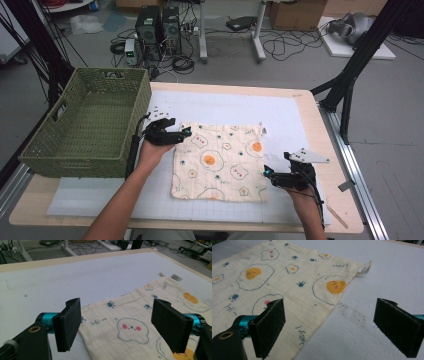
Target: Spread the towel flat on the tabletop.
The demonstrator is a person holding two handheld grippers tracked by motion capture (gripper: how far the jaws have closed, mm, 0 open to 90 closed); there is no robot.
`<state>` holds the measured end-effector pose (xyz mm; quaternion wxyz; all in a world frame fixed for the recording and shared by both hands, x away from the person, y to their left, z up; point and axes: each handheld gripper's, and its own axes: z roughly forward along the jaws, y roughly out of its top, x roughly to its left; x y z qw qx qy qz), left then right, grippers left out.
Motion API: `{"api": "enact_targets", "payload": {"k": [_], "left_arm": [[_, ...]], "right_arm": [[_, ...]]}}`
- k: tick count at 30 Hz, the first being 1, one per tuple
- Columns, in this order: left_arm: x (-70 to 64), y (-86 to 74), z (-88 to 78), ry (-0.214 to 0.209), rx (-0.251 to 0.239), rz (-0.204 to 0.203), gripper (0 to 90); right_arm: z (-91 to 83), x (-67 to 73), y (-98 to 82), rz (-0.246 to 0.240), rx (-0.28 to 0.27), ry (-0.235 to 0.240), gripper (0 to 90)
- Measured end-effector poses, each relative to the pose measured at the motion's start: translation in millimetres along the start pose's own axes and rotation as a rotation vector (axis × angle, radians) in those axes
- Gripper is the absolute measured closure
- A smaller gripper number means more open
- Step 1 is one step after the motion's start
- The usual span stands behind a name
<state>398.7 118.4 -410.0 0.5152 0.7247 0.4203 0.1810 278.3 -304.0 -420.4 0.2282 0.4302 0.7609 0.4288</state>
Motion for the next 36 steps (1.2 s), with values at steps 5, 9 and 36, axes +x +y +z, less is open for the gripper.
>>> {"api": "enact_targets", "payload": {"k": [5,9,36], "left_arm": [[15.3,3.4,21.1,0.023,0.062,-0.015,28.7],[27.9,-4.7,34.2,0.058,0.102,-0.020,36.1],[25.8,-14.9,56.6,0.101,0.226,0.132,85.7]], "right_arm": [[-2.9,0.2,1.4,-0.003,-0.029,-0.017,9.7],[-0.7,-0.4,0.9,0.002,-0.021,-0.015,9.7],[22.0,-14.0,2.2,0.048,0.031,0.022,9.7]]}}
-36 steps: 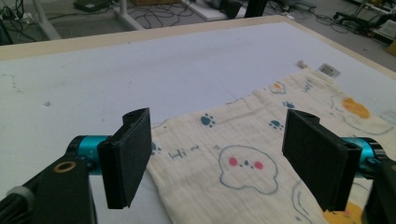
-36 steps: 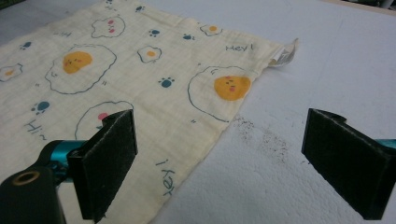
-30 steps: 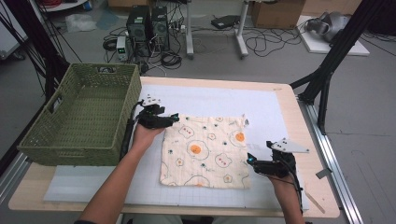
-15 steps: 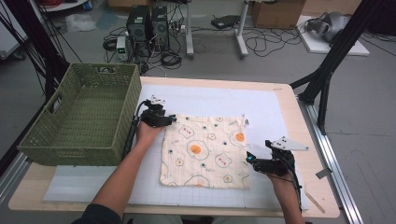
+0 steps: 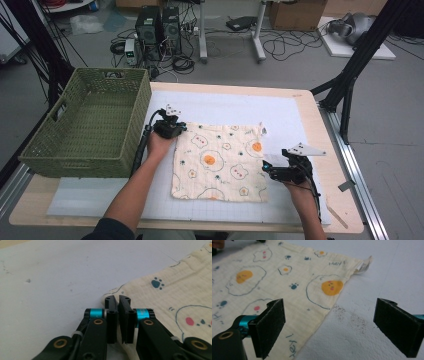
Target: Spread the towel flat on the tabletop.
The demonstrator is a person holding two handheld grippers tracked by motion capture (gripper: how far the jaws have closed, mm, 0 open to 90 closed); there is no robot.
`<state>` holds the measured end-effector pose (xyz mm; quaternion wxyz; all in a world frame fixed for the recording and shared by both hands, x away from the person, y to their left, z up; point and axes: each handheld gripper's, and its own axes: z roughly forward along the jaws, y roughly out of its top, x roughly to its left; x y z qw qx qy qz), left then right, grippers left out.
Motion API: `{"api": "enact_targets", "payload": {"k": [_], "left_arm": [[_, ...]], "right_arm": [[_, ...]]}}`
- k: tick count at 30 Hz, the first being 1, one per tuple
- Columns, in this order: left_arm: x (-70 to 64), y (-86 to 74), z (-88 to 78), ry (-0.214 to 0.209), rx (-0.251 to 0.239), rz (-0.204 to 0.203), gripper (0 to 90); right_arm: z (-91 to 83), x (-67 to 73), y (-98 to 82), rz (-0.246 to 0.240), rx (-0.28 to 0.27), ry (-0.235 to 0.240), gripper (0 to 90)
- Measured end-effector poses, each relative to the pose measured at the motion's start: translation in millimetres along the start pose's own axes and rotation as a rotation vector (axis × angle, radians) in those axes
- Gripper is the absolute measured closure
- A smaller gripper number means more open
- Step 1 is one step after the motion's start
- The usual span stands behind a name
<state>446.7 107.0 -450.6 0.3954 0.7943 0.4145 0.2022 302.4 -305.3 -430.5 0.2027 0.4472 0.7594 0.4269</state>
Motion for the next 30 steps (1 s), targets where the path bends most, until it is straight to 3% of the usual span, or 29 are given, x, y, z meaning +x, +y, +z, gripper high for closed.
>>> {"api": "enact_targets", "payload": {"k": [6,9,11,12,22,25,27,30], "left_arm": [[3.1,-0.8,-1.2,-0.010,-0.006,-0.045,86.2],[4.3,-1.1,-1.9,-0.013,-0.011,-0.058,86.2],[5.4,-1.4,-2.3,-0.015,-0.015,-0.068,86.2],[5.8,-1.6,-2.5,-0.018,-0.020,-0.077,86.0],[7.5,-2.3,-3.5,-0.026,-0.027,-0.089,86.0],[7.5,-2.6,-4.3,-0.032,-0.039,-0.090,85.4],[8.2,-2.7,-4.7,-0.032,-0.045,-0.098,85.2],[8.1,-2.9,-4.5,-0.033,-0.044,-0.095,85.3]], "right_arm": [[25.6,-13.3,16.9,0.019,0.035,-0.006,9.7],[44.9,-21.5,35.1,-0.028,0.087,-0.003,9.7],[55.1,-26.1,44.6,-0.052,0.087,-0.006,12.2],[59.2,-28.2,48.4,-0.055,0.086,-0.003,16.2],[95.2,-38.7,69.6,-0.078,0.140,-0.007,24.3],[103.1,-41.2,69.1,-0.054,0.150,-0.024,25.9],[104.9,-45.2,68.0,-0.015,0.124,-0.020,27.2],[109.5,-47.8,65.6,-0.011,0.144,-0.041,31.6]]}}
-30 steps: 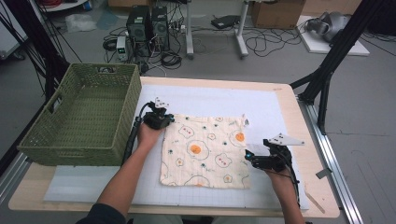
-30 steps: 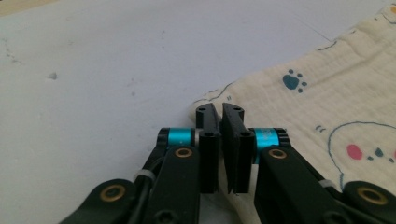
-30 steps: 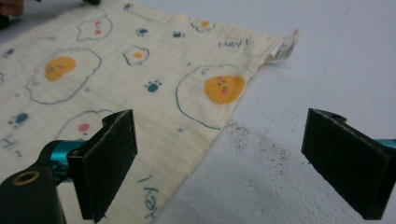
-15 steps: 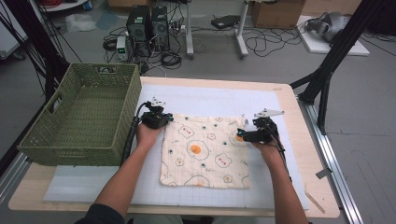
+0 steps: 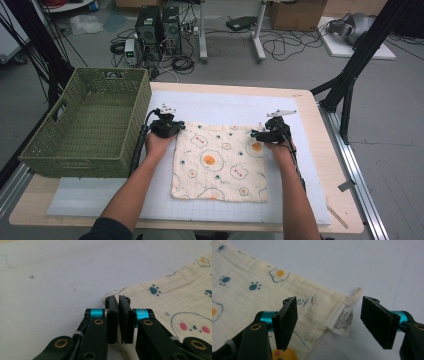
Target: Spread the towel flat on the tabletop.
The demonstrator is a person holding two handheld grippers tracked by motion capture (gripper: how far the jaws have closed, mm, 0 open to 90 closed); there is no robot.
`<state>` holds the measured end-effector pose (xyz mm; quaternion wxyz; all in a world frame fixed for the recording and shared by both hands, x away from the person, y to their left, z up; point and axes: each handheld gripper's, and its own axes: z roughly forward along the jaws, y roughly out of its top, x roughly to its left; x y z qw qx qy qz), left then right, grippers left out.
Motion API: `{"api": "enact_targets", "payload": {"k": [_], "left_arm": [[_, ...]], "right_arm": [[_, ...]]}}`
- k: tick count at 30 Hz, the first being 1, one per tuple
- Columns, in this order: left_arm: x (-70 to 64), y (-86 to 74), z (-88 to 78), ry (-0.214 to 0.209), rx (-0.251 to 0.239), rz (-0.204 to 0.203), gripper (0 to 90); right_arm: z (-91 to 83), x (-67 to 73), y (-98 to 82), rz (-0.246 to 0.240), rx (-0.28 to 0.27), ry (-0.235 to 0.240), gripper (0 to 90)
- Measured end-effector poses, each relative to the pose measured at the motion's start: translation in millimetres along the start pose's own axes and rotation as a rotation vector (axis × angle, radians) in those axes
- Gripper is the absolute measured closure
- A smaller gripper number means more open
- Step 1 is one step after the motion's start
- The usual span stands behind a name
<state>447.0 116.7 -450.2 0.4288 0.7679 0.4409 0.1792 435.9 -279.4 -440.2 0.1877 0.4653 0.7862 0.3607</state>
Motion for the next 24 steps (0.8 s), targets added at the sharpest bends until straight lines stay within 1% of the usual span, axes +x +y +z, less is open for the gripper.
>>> {"api": "enact_targets", "payload": {"k": [3,4,5,6,8,9,11,12,13,14,15,16,17,19,20,22,24], "left_arm": [[-0.2,0.1,0.3,0.002,0.004,0.004,85.5],[-0.2,0.1,0.3,0.003,0.003,0.003,85.4],[-0.2,0.1,0.4,0.003,0.004,0.002,85.5],[-0.2,0.1,0.6,0.003,0.006,0.002,85.6],[-0.1,0.0,0.7,0.001,0.006,0.002,85.9],[0.3,0.0,0.2,0.001,0.008,0.001,86.0],[0.2,-0.3,0.0,-0.007,0.014,0.001,86.3],[0.6,-0.4,-0.4,-0.009,0.022,0.007,86.4],[1.0,-0.6,-0.7,-0.012,0.027,0.004,86.5],[1.6,-0.9,-1.1,-0.009,0.026,-0.004,86.6],[3.0,-0.7,-2.2,-0.005,0.032,0.001,86.6],[4.1,0.3,-4.0,-0.002,0.024,0.000,86.6],[5.8,1.9,-6.7,0.002,0.000,-0.009,86.6],[9.0,7.0,-13.3,0.014,-0.052,-0.028,86.8],[10.2,9.7,-15.9,0.020,-0.070,-0.038,86.9],[12.8,15.5,-19.4,0.019,-0.073,-0.057,87.2],[13.3,20.0,-23.3,0.028,-0.133,-0.095,87.3]], "right_arm": [[6.4,1.3,-1.5,-0.012,0.025,-0.012,37.4],[8.4,2.4,-1.8,-0.013,0.029,-0.019,37.8],[9.1,3.0,-1.4,-0.009,0.021,-0.024,39.6],[9.5,4.1,-0.3,-0.009,0.025,-0.030,42.6],[10.0,8.4,2.3,-0.049,0.026,-0.035,53.6],[10.5,10.8,4.1,-0.064,0.035,-0.039,60.1],[11.3,14.1,6.6,-0.070,0.047,-0.027,68.3],[11.4,13.5,7.3,-0.057,0.052,-0.009,74.3],[10.9,12.9,7.5,-0.034,0.057,0.013,79.0],[10.5,12.5,7.5,-0.031,0.059,0.026,81.8],[10.3,12.7,7.4,-0.030,0.057,0.028,83.2],[10.0,13.1,7.6,-0.036,0.058,0.028,84.0],[9.5,14.1,8.0,-0.044,0.057,0.016,84.3],[7.2,15.3,10.0,-0.053,0.030,-0.001,84.6],[6.0,15.7,11.6,-0.058,0.004,-0.011,84.7],[4.0,15.9,14.9,-0.051,-0.032,-0.006,84.7],[2.3,14.0,18.5,-0.033,-0.060,-0.005,84.7]]}}
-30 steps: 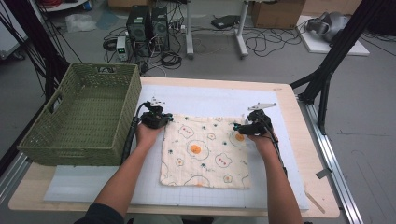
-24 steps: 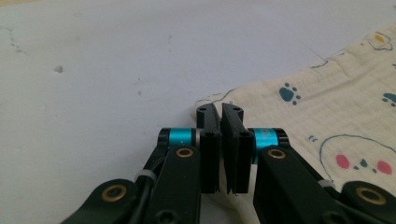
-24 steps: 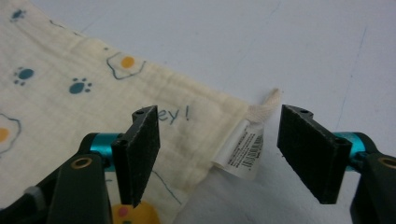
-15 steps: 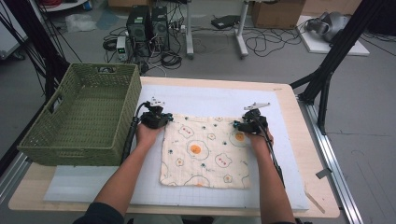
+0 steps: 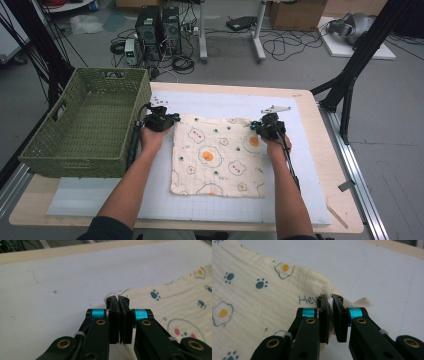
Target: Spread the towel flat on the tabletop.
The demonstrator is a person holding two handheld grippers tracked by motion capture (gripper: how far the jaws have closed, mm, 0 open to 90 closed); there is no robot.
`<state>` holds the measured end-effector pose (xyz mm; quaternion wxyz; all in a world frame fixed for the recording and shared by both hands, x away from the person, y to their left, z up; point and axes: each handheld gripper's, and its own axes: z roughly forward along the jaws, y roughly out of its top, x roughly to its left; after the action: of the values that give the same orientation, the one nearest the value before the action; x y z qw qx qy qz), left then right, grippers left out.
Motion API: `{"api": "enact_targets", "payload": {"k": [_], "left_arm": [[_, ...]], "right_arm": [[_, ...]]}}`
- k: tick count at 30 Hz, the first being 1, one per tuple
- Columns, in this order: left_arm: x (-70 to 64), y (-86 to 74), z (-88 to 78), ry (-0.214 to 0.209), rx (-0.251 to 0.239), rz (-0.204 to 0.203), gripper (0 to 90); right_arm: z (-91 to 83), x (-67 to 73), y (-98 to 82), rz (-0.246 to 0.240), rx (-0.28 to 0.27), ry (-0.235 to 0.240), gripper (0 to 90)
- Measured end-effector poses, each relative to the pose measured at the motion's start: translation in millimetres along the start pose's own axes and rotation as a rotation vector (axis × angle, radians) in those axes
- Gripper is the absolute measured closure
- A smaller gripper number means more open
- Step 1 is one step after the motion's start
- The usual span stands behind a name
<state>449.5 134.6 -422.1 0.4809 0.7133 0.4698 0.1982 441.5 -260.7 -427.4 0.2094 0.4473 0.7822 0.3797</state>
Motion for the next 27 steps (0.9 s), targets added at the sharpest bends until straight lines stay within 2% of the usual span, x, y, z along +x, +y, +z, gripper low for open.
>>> {"api": "enact_targets", "payload": {"k": [2,5,7,10,13,15,19,21,22,27], "left_arm": [[0.1,2.5,-2.4,0.004,-0.030,-0.009,87.3],[2.6,1.1,-5.5,-0.018,-0.018,-0.014,87.2],[1.9,1.4,-8.7,-0.037,-0.011,-0.004,87.1],[-3.3,3.8,-13.9,-0.057,-0.008,0.015,87.2],[-8.4,7.3,-18.9,-0.072,-0.024,0.036,87.1],[-10.1,8.3,-21.8,-0.082,-0.028,0.040,87.1],[-11.4,8.0,-26.8,-0.111,-0.005,0.048,87.1],[-14.6,8.7,-31.3,-0.117,-0.025,0.063,87.1],[-15.8,7.9,-33.8,-0.117,-0.043,0.061,87.1],[-16.7,-1.5,-40.2,-0.122,-0.036,0.040,87.1]], "right_arm": [[-2.7,0.0,3.7,0.005,-0.024,-0.003,84.7],[-5.6,1.1,5.4,-0.020,-0.040,0.005,84.7],[-7.0,1.9,4.0,-0.016,-0.051,0.040,84.5],[-8.2,4.6,1.5,-0.028,-0.041,0.046,84.6],[-11.4,3.9,-0.8,-0.009,-0.062,0.055,84.6],[-15.3,4.2,-1.9,-0.014,-0.057,0.052,84.6],[-24.8,5.0,-2.9,-0.014,-0.089,0.063,84.4],[-29.3,6.1,-4.9,-0.030,-0.089,0.064,84.5],[-30.8,6.6,-5.7,-0.027,-0.092,0.069,84.5],[-39.5,9.5,-9.0,-0.029,-0.095,0.078,84.2]]}}
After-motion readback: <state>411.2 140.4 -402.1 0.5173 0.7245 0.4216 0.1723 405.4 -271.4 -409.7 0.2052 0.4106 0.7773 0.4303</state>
